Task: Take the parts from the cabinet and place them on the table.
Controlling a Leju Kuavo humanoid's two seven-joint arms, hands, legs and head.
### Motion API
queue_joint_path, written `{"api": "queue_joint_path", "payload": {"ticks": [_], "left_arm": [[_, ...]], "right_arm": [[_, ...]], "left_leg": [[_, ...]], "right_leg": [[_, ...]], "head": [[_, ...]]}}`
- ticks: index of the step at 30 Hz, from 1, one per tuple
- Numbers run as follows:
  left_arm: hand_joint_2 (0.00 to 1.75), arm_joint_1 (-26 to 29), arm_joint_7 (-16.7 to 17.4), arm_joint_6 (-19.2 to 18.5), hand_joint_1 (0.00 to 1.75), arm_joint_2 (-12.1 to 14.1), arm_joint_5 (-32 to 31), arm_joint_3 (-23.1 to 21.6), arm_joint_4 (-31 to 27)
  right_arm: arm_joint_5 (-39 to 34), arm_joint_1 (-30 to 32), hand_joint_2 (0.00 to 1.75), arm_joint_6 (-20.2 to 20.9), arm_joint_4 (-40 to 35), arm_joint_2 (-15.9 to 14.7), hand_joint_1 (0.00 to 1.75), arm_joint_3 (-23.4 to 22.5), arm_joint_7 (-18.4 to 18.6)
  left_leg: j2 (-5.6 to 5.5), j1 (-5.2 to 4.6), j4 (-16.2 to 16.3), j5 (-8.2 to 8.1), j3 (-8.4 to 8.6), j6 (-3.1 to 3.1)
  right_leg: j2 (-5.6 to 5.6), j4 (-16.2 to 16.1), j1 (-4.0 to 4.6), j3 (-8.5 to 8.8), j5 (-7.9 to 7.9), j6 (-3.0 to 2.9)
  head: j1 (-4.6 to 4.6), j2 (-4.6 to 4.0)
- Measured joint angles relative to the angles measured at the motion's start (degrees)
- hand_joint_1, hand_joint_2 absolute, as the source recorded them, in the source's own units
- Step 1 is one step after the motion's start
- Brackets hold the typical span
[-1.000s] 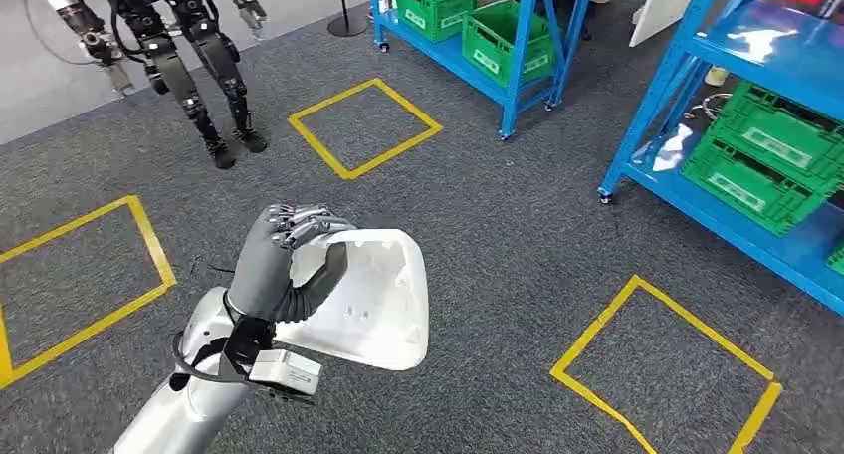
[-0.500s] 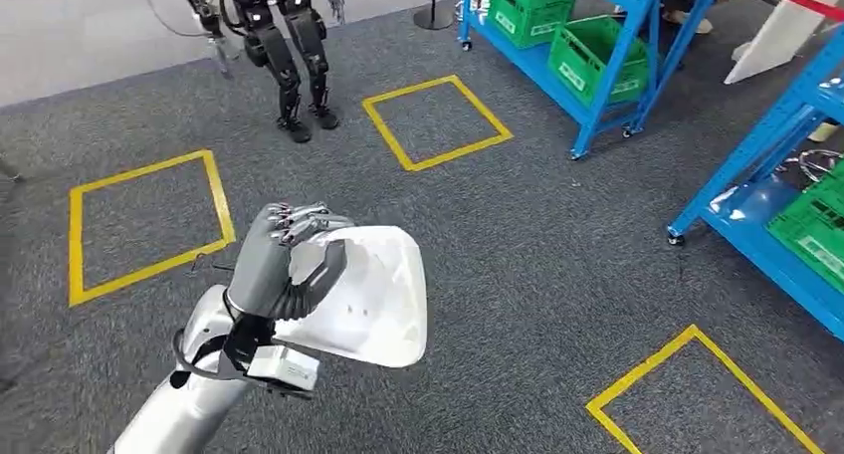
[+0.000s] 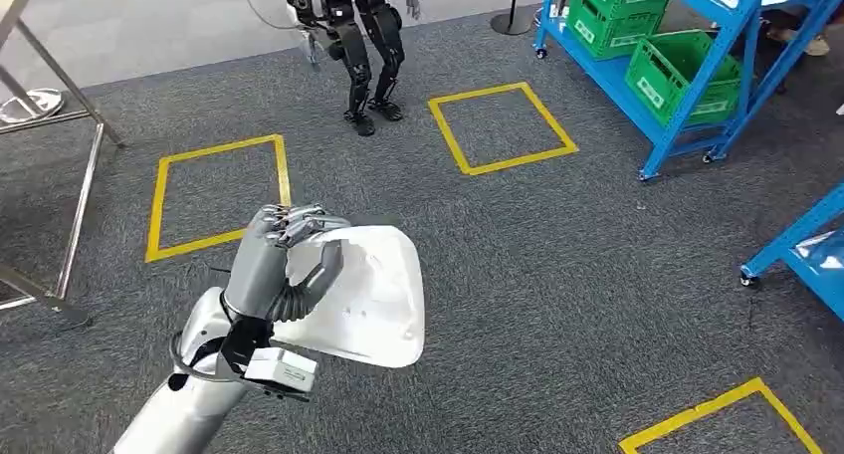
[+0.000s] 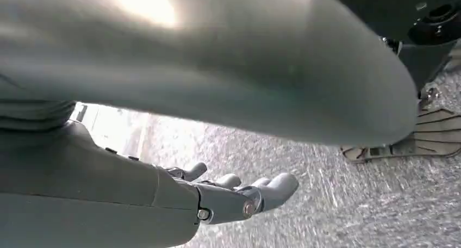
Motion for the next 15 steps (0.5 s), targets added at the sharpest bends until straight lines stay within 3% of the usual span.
{"api": "queue_joint_path", "payload": {"ticks": [1,2,3,4,5,6,7,9,11,12,13,14,15], "left_arm": [[1.75,0.2,0.0,0.0,1.75,0.0,0.0,0.0,0.1],[1.75,0.2,0.0,0.0,1.75,0.0,0.0,0.0,0.2],[1.75,0.2,0.0,0.0,1.75,0.0,0.0,0.0,0.2],[1.75,0.2,0.0,0.0,1.75,0.1,0.0,0.0,0.2],[1.75,0.2,0.0,0.0,1.75,0.2,0.0,0.0,0.2],[1.75,0.2,0.0,0.0,1.75,0.2,0.0,0.0,0.2],[1.75,0.2,0.0,0.0,1.75,0.2,0.0,0.0,0.2],[1.75,0.2,-0.2,0.0,1.75,0.2,-0.1,0.1,0.1],[1.75,0.4,-0.3,0.0,1.75,0.2,-0.2,0.2,0.1],[1.75,0.4,-0.4,0.0,1.75,0.2,-0.4,0.2,0.0],[1.75,0.3,-0.5,0.0,1.75,0.2,-0.4,0.2,0.0],[1.75,0.0,-0.8,-0.1,1.75,0.1,-0.3,0.2,0.2],[1.75,0.0,-1.1,-0.2,1.75,-0.1,-0.3,0.1,0.3]], "right_arm": [[0.0,0.1,0.00,0.0,0.0,0.0,0.00,0.0,0.0],[0.0,0.2,0.00,0.0,0.0,0.0,0.00,0.0,0.0],[0.0,0.1,0.00,0.0,0.0,0.0,0.00,0.0,0.0],[0.1,0.1,0.00,0.0,0.0,0.0,0.00,0.0,0.0],[0.2,0.1,0.00,0.1,0.0,0.0,0.00,0.0,-0.1],[0.2,0.1,0.00,0.2,0.0,0.0,0.00,0.0,-0.1],[0.3,0.1,0.00,0.2,0.0,0.0,0.00,0.0,-0.2],[0.4,0.1,0.00,0.2,0.0,-0.1,0.00,0.0,-0.4],[0.3,-0.2,0.00,0.1,0.0,-0.1,0.00,0.0,-0.4],[0.1,-0.2,0.00,0.0,0.0,-0.1,0.00,0.0,-0.3],[0.0,-0.2,0.00,-0.2,0.0,-0.1,0.00,0.0,-0.3],[-0.2,-0.2,0.00,-0.6,0.0,0.1,0.00,0.0,-0.4],[-0.3,-0.1,0.00,-0.7,0.0,0.2,0.00,0.0,-0.3]], "left_leg": [[0.43,0.06,4.3,-1.67,-2.02,-0.08],[0.60,0.13,7.0,-2.24,-3.24,-0.17],[0.75,0.20,6.6,-1.53,-2.93,-0.20],[0.95,0.21,3.9,0.19,-1.37,-0.15],[1.59,0.20,-1.4,2.69,1.68,-0.04],[3.32,0.16,-7.3,4.82,5.09,0.16],[6.19,-0.10,-11.0,4.73,6.82,0.64],[4.69,-0.34,-10.9,5.09,6.89,1.55],[3.31,-0.63,-10.9,5.11,6.51,2.17],[2.55,-0.20,-11.4,5.55,7.04,2.73],[1.95,-0.06,-11.6,5.68,7.08,2.92],[1.36,0.04,-11.6,5.85,6.99,3.26],[0.69,0.03,-11.6,5.87,6.89,3.33]], "right_leg": [[-0.92,0.0,0.11,-0.01,-0.05,-0.07],[-1.88,0.0,0.16,-0.01,-0.08,-0.09],[-2.65,0.0,0.19,0.01,-0.11,-0.08],[-3.48,0.1,0.20,0.07,-0.16,-0.03],[-4.27,0.1,0.20,0.22,-0.32,0.12],[-4.99,0.1,0.21,0.50,-0.50,0.34],[-5.50,0.2,0.45,0.74,-0.71,0.63],[-6.50,0.3,0.76,0.93,-1.03,1.32],[-7.81,0.0,0.53,1.35,-1.05,2.01],[-7.50,0.1,0.32,1.46,-1.40,2.57],[-3.70,1.1,0.04,1.38,-2.14,2.90],[-0.82,4.5,-0.01,-0.29,-4.40,2.99],[0.22,8.8,-0.04,-2.45,-6.62,3.05]], "head": [[0.00,0.00],[-0.02,0.00],[-0.02,0.00],[-0.02,0.00],[-0.04,0.00],[-0.02,0.00],[-0.04,0.00],[0.17,0.00],[0.17,0.00],[0.13,0.00],[0.35,0.00],[0.53,0.00],[0.81,0.00]]}}
